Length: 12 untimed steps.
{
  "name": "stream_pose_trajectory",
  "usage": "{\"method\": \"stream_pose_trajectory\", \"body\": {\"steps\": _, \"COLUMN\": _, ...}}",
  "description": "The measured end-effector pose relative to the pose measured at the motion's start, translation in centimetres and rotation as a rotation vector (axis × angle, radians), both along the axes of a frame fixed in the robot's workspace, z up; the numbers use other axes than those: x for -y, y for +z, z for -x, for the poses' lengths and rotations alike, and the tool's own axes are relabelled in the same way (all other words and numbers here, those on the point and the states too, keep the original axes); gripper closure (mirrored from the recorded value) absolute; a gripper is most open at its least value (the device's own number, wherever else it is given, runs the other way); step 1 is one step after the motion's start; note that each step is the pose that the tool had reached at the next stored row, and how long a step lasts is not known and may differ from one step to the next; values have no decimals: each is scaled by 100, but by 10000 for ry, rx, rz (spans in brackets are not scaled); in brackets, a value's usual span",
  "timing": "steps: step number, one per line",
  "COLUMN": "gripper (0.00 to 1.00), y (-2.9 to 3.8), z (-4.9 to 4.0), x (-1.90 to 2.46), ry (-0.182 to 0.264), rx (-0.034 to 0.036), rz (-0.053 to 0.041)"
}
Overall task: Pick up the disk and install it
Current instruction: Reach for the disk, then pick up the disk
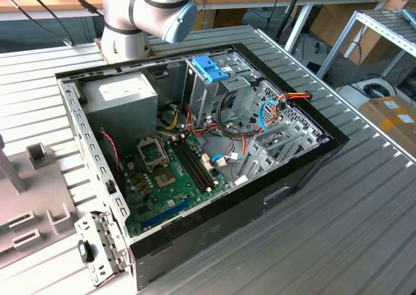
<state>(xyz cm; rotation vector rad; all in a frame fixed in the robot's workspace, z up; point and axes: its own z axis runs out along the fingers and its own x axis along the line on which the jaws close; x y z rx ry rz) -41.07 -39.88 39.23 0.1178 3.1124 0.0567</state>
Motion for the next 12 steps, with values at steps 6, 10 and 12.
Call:
{"method": "stream_pose_trajectory", "body": {"steps": 6, "gripper": 90, "y": 0, "z": 1, "x": 0, "ry": 0, "rx": 0, "rz": 0}}
{"method": "stream_pose_trajectory", "body": {"steps": 10, "gripper": 90, "y": 0, "z": 1, "x": 0, "ry": 0, "rx": 0, "rz": 0}}
{"method": "stream_pose_trajectory", "body": {"steps": 12, "gripper": 83, "y": 0, "z": 1, "x": 0, "ry": 0, "rx": 0, "rz": 0}}
